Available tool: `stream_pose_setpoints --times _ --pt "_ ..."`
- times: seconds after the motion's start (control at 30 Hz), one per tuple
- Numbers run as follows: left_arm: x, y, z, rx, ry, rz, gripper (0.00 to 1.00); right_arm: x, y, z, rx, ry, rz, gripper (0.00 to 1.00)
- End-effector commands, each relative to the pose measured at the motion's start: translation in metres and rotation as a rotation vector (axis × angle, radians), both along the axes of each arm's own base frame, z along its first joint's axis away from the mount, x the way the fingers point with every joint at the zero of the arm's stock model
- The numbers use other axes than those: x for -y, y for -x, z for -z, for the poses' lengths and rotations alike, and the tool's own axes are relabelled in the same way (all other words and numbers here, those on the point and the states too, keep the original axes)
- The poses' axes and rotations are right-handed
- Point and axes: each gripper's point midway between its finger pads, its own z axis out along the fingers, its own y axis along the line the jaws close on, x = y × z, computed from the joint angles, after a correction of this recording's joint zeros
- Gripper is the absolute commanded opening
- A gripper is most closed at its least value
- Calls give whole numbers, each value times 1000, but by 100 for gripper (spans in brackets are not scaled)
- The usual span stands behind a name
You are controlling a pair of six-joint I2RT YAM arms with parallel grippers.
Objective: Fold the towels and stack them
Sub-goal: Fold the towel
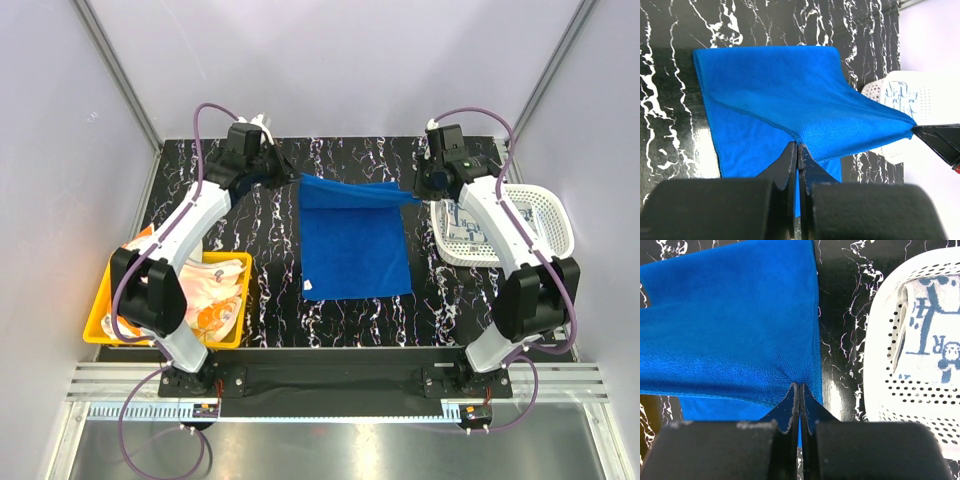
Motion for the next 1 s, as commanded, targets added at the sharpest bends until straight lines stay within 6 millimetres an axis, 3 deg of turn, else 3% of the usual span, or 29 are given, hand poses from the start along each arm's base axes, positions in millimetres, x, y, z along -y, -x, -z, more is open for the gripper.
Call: stream_pose_setpoints --times 0.0,0.23,0.43,0.57,0.73,0.97 --pt "2 6 -35 93 39 4 0 -6 8 -22 60 -26 -9 0" --pt "4 19 -30 86 36 11 0 -7 19 -7 31 -30 -15 0" --pt "7 35 -12 57 28 27 0 -5 29 9 3 -25 -12 0" --pt "11 53 16 6 13 41 0 -7 37 23 -31 -31 -24 0" --pt "14 74 38 -28 14 58 0 -9 57 51 -109 -31 -46 0" --pt "20 108 99 -135 -32 107 0 -9 78 93 -214 -26 -26 0"
